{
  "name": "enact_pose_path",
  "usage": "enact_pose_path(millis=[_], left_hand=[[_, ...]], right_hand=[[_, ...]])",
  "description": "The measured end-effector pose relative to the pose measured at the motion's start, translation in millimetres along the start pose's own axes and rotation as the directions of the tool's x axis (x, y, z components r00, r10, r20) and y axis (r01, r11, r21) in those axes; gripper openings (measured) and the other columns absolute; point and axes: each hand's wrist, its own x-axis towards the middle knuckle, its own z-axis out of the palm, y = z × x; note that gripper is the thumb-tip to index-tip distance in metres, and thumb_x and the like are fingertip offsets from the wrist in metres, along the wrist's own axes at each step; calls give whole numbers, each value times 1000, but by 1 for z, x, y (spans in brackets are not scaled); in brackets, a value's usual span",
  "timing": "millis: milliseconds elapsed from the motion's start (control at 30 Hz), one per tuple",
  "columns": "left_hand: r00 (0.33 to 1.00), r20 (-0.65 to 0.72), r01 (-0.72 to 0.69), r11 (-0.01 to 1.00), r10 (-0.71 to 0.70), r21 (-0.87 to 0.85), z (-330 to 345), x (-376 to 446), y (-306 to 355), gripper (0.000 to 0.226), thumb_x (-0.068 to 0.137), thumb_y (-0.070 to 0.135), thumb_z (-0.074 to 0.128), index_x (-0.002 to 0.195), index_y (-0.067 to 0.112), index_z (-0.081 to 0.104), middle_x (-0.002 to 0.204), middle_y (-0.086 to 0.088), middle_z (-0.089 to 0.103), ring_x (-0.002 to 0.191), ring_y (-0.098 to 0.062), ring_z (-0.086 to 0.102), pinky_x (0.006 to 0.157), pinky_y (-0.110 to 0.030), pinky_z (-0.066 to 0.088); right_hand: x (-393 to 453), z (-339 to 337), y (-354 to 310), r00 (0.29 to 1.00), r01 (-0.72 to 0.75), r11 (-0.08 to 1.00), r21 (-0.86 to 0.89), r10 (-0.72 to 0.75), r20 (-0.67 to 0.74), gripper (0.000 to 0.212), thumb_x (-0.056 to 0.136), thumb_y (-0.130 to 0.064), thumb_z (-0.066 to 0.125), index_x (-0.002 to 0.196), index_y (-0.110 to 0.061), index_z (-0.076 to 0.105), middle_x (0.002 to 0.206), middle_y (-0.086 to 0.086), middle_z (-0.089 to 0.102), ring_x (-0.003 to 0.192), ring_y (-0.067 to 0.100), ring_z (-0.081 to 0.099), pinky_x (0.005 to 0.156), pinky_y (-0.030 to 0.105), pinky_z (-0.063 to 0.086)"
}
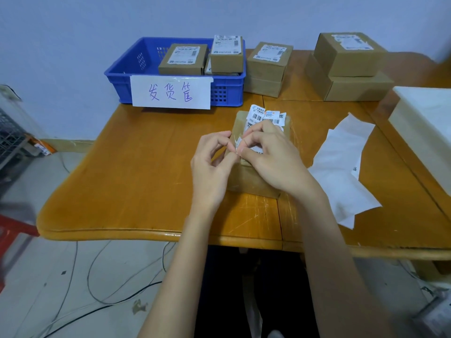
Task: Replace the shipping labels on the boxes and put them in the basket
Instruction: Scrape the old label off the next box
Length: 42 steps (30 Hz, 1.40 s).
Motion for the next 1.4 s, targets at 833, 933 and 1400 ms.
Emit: enact_pose_path(millis=[833, 933, 1400], left_hand=[[972, -187, 78, 943, -144, -325, 15, -15, 16, 27, 89, -16, 56, 108, 1, 48, 102, -15, 57, 103, -11, 69, 78, -13, 48], [972, -192, 70, 946, -136, -317, 14, -12, 17, 26, 86, -15, 63, 105, -2, 50, 97, -9, 59, 97, -14, 69, 75, -14, 50], [980, -180, 46, 973, -89, -226, 16, -10, 10, 10, 84, -7, 58, 87, 2, 55, 102, -32, 55, 109, -23, 67, 79, -14, 47]], right_hand=[[2, 8, 7, 990, 18, 1000, 0, -18, -141, 11, 90, -21, 64, 79, -21, 62, 106, -7, 51, 106, 8, 52, 80, 26, 47], [2, 7, 6, 993, 28, 999, -23, -30, -115, 15, 92, -18, 61, 77, -19, 61, 108, -5, 49, 111, 11, 49, 82, 23, 43], [2, 3, 8, 987, -15, 993, 121, 34, -159, 15, 96, -15, 55, 90, -8, 67, 110, -1, 48, 91, -11, 47, 77, 1, 35]])
